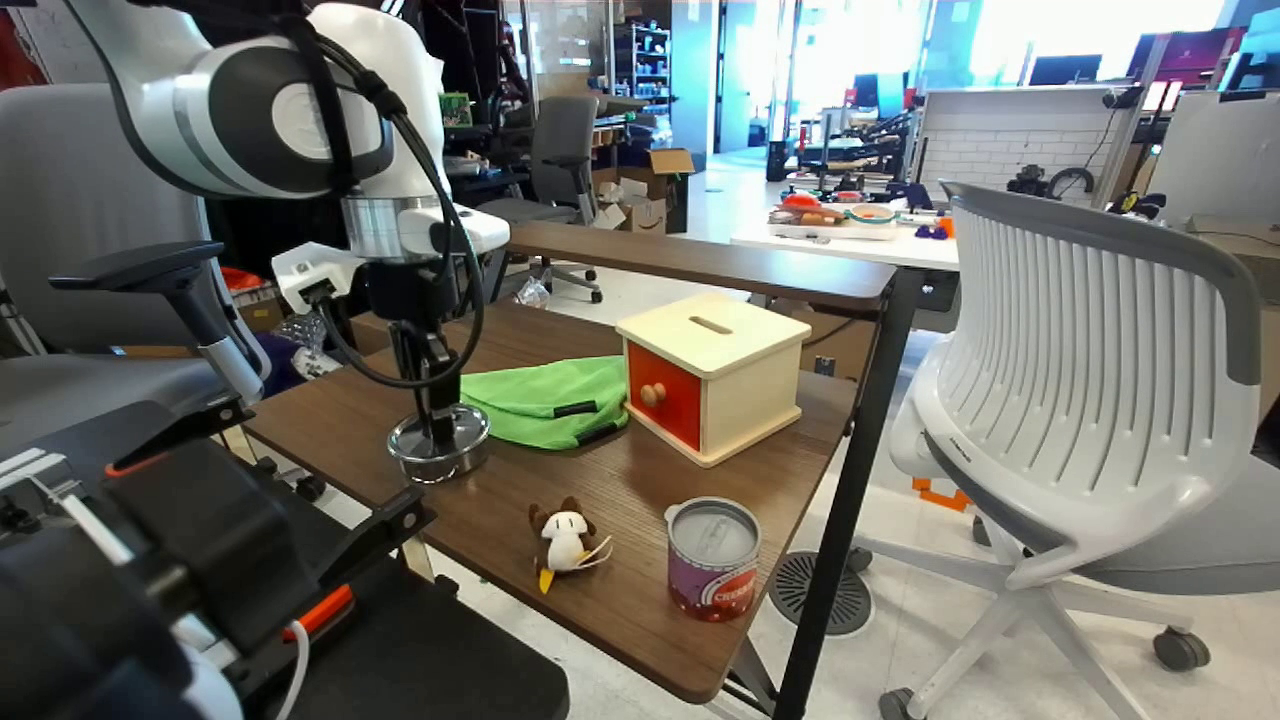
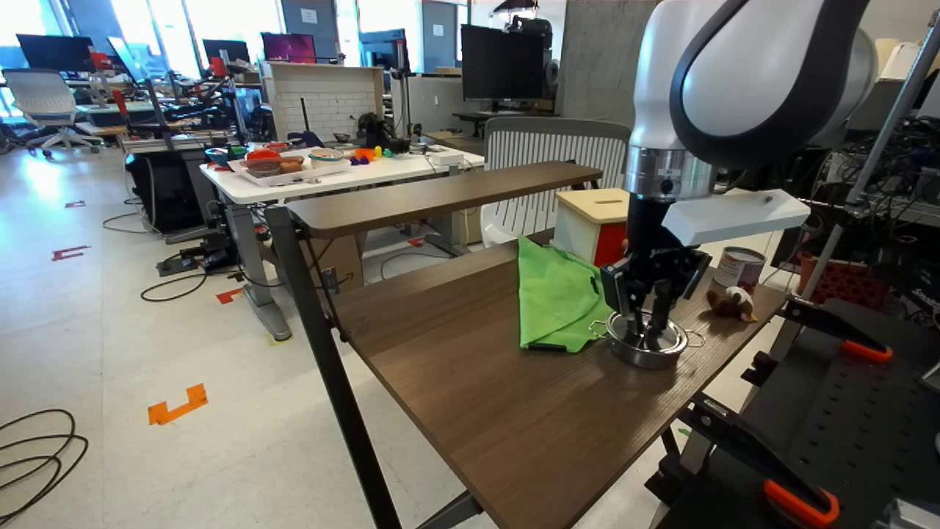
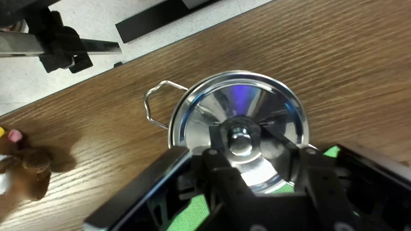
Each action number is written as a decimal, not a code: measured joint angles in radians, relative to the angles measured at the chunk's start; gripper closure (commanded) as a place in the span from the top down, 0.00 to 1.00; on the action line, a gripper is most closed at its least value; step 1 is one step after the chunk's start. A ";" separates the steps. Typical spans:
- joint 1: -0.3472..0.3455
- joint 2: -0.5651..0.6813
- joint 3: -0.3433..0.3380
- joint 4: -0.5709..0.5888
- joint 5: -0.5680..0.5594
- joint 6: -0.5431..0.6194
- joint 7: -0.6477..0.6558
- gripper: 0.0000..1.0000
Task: Pick up the lid from the silver pot and put it on the table.
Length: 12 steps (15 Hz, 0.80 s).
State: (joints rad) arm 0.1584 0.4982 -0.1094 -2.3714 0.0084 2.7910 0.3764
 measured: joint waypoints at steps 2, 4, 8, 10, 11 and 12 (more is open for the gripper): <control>0.006 0.000 -0.004 0.007 0.000 0.000 0.000 0.05; 0.010 0.001 -0.004 0.009 0.000 0.000 0.000 0.06; 0.011 -0.014 0.009 0.007 0.000 0.000 -0.025 0.06; 0.010 -0.048 0.030 0.005 0.000 -0.005 -0.060 0.06; 0.010 -0.072 0.044 0.003 0.000 -0.009 -0.080 0.06; 0.012 -0.097 0.057 0.003 -0.002 -0.010 -0.093 0.06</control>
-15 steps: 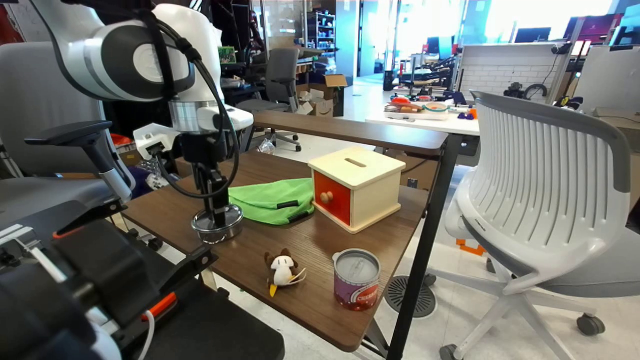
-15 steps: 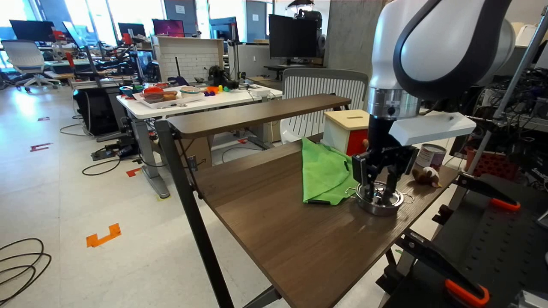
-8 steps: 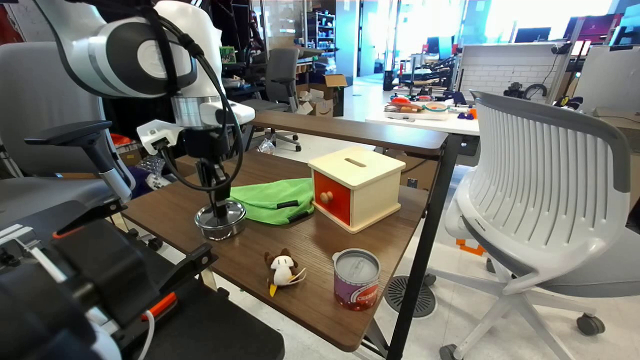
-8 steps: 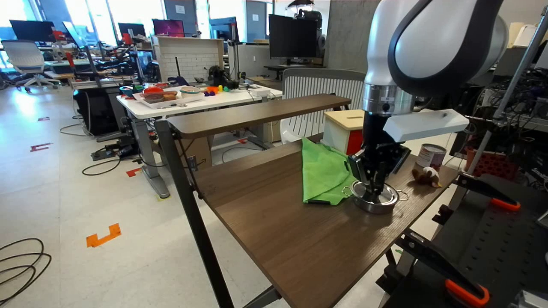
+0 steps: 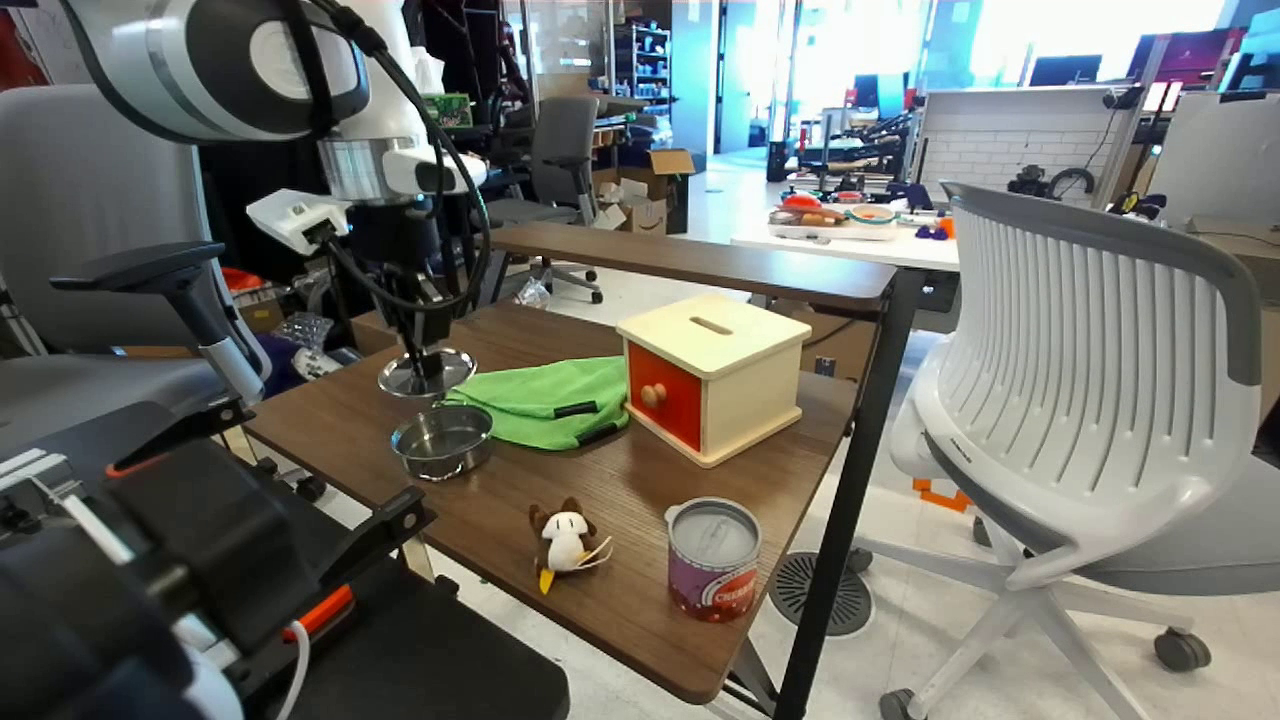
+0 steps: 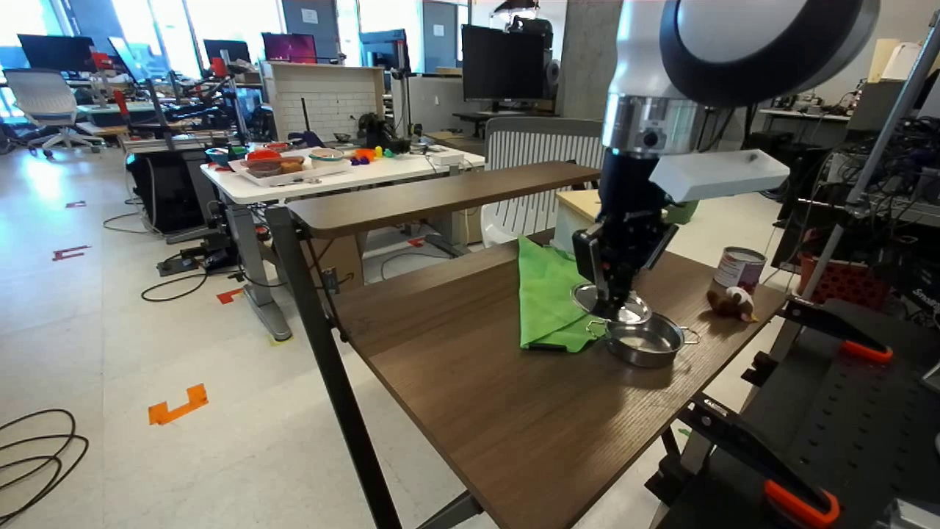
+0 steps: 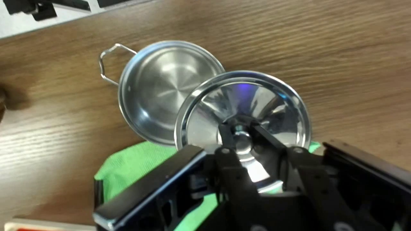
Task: Pick up the lid from the silver pot and put it on the table.
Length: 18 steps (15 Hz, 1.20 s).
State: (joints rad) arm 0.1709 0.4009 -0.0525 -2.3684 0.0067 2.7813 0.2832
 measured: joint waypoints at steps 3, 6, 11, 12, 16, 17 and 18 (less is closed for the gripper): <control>0.014 -0.049 0.023 0.027 -0.011 -0.003 -0.012 0.06; 0.034 -0.038 0.024 0.099 -0.027 -0.019 -0.011 0.06; 0.073 0.093 0.031 0.264 -0.038 -0.090 -0.003 0.06; 0.085 0.132 0.033 0.301 -0.039 -0.110 0.001 0.06; 0.154 0.280 0.023 0.429 -0.081 -0.164 0.048 0.06; 0.174 0.312 0.014 0.458 -0.094 -0.168 0.065 0.06; 0.192 0.340 0.005 0.484 -0.103 -0.170 0.081 0.06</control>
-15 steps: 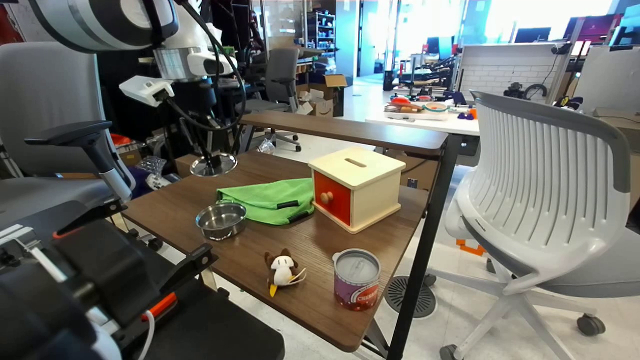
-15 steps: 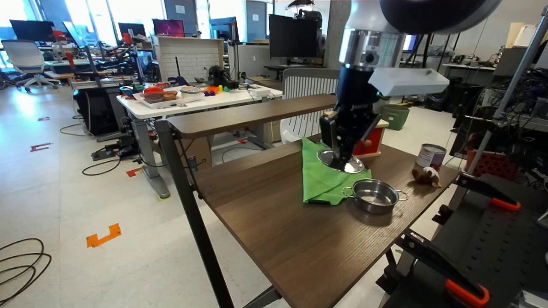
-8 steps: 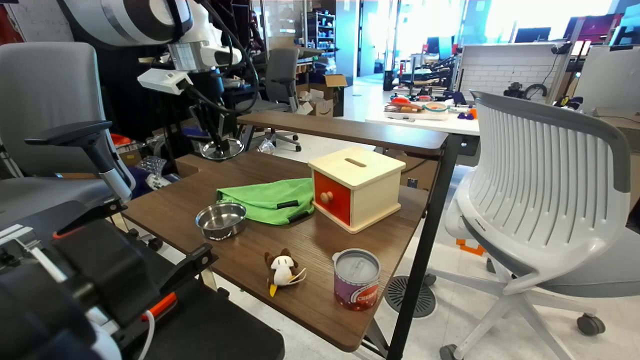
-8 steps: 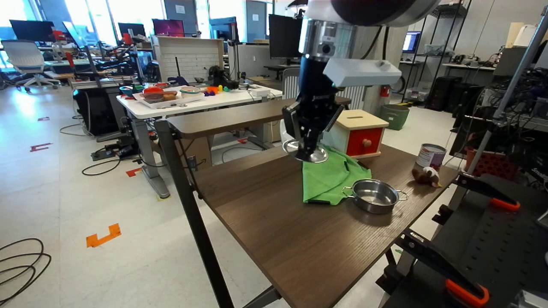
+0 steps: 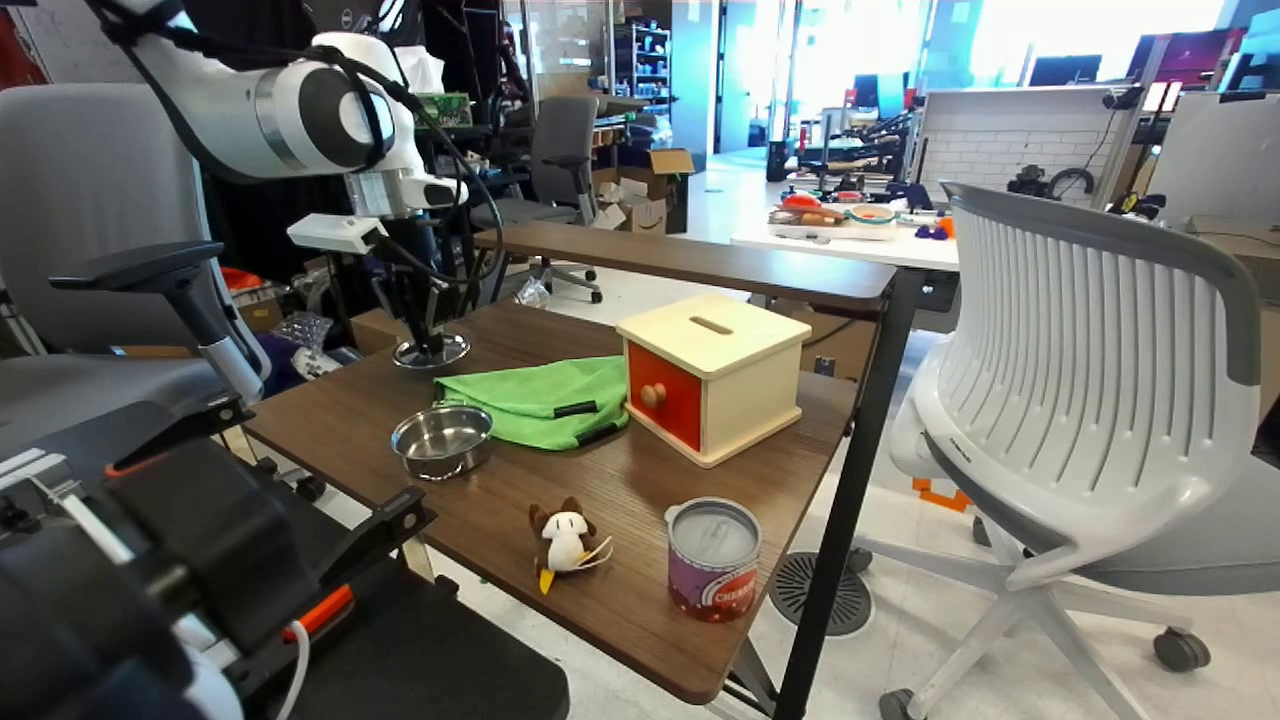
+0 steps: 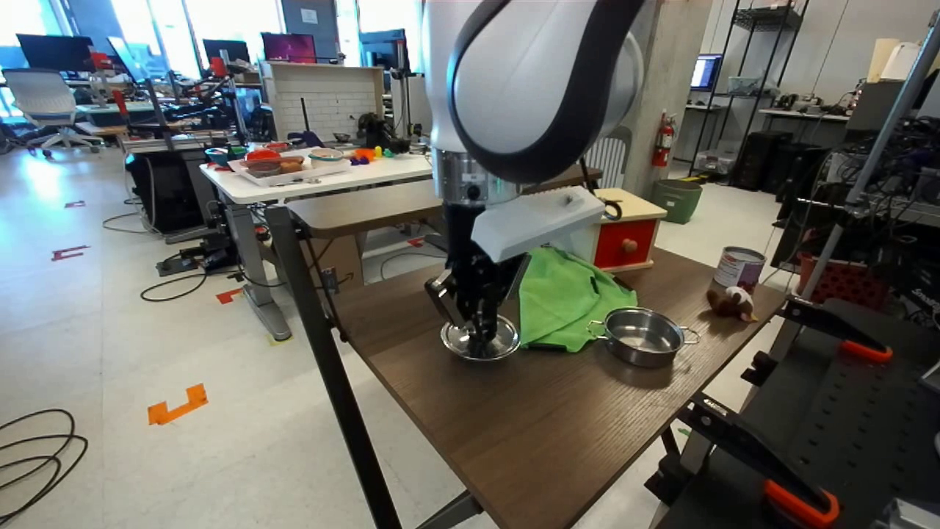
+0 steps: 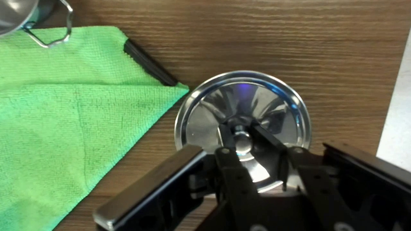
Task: Pick up the lid from the silver pot and put it on the table.
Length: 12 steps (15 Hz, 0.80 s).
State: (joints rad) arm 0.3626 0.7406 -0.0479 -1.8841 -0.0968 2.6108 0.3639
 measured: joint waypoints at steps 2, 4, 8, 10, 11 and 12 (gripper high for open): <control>0.027 0.048 -0.015 0.049 -0.007 -0.002 0.018 0.06; 0.043 0.083 -0.024 0.090 -0.009 -0.002 0.028 0.47; 0.051 0.118 -0.027 0.151 -0.009 -0.033 0.036 0.68; 0.051 0.119 -0.025 0.167 -0.009 -0.051 0.036 0.83; 0.051 0.118 -0.024 0.173 -0.009 -0.059 0.036 0.92; 0.051 0.115 -0.023 0.175 -0.009 -0.059 0.036 0.98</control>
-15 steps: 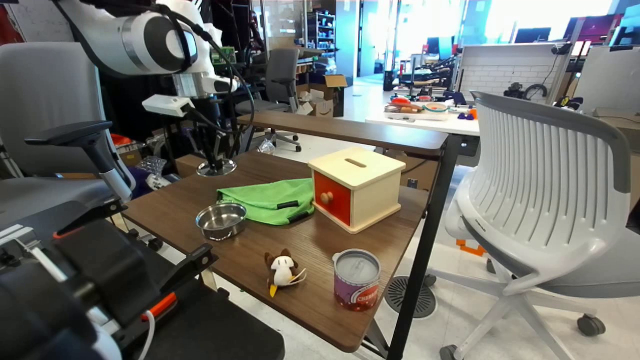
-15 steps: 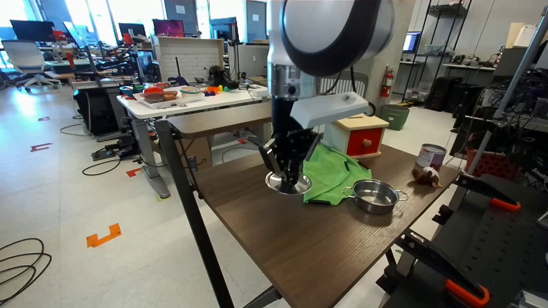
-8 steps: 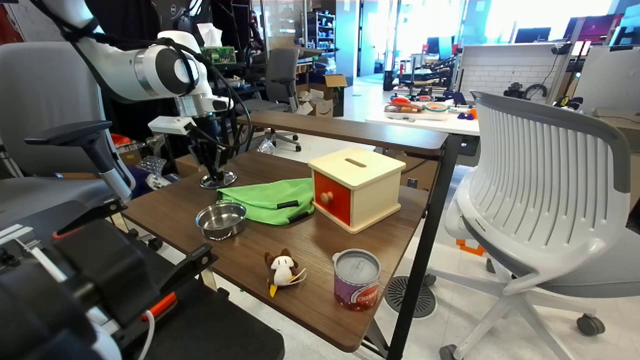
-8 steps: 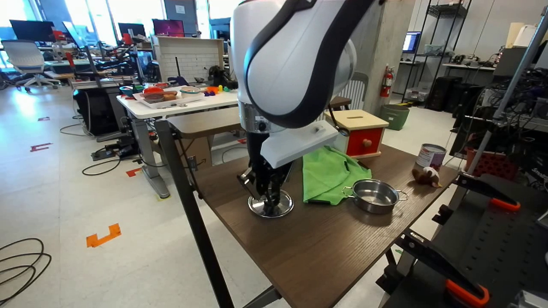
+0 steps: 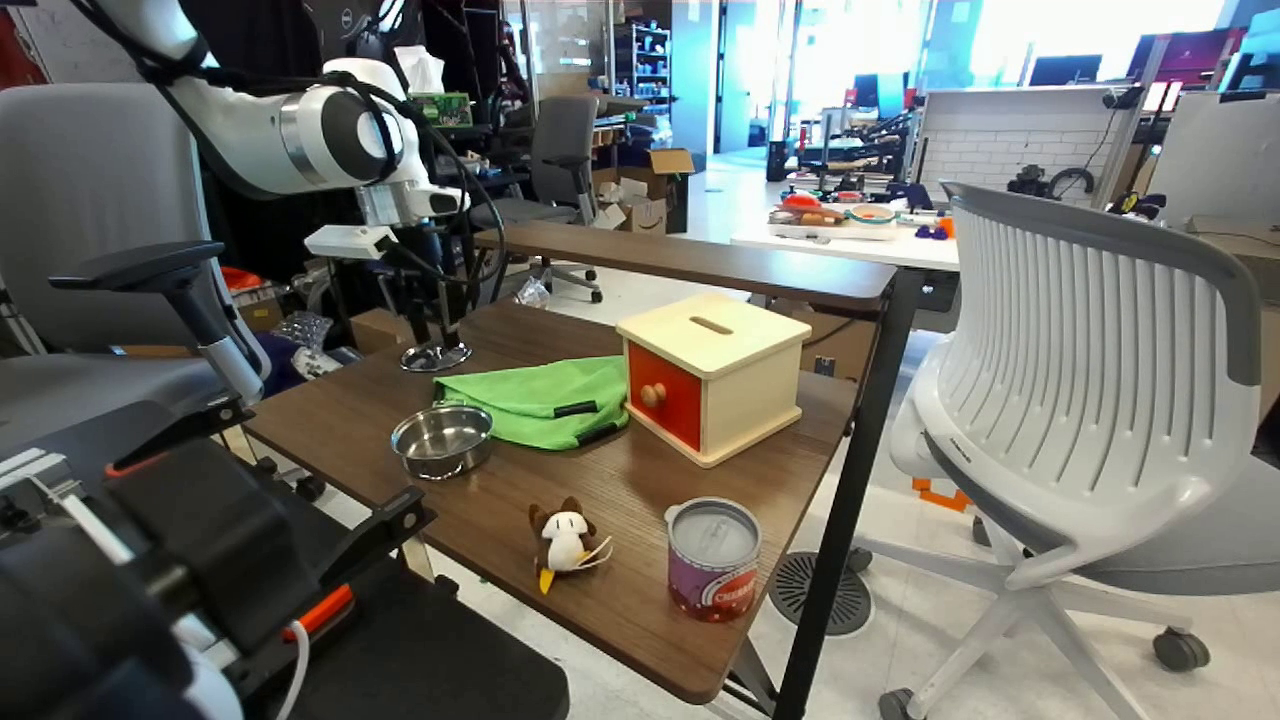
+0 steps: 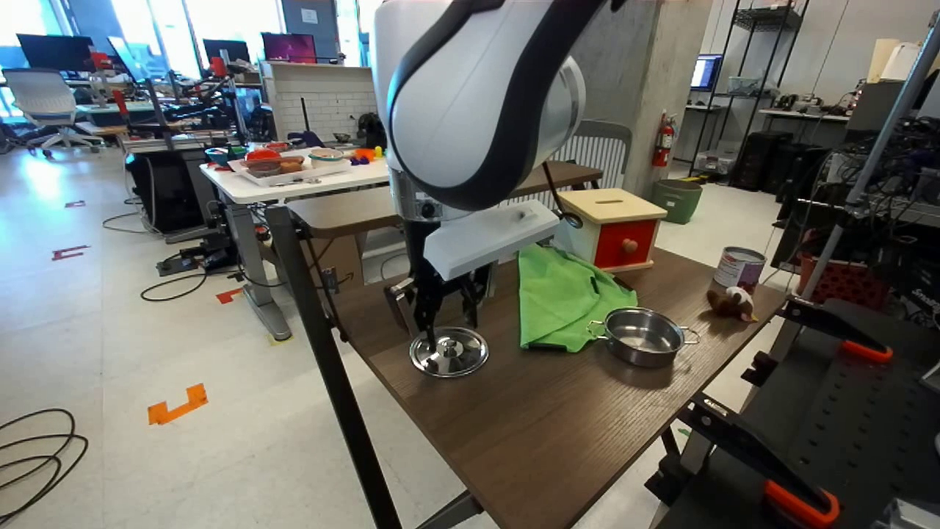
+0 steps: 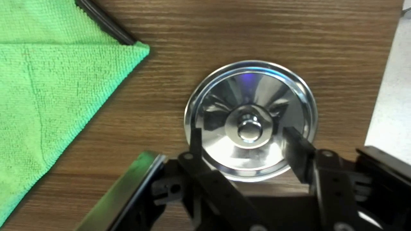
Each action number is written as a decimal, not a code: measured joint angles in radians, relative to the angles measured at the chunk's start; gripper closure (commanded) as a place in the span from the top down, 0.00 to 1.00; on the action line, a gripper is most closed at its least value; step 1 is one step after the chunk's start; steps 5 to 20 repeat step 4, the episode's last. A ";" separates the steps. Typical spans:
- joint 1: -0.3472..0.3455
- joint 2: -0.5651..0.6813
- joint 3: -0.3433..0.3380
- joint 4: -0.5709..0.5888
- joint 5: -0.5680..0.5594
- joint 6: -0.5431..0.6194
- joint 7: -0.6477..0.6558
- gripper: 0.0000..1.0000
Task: Pick up the lid from the silver pot and put it on the table.
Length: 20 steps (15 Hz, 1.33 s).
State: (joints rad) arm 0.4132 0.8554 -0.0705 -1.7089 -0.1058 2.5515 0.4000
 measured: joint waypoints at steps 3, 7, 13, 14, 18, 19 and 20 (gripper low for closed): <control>-0.002 -0.051 0.015 -0.026 0.000 -0.007 -0.009 0.95; -0.006 -0.079 0.026 -0.046 0.000 -0.028 -0.026 1.00; -0.006 -0.079 0.026 -0.046 0.000 -0.028 -0.026 1.00; -0.006 -0.079 0.026 -0.046 0.000 -0.028 -0.026 1.00; -0.006 -0.079 0.026 -0.046 0.000 -0.028 -0.026 1.00; -0.006 -0.079 0.026 -0.046 0.000 -0.028 -0.026 1.00; -0.006 -0.079 0.026 -0.046 0.000 -0.028 -0.026 1.00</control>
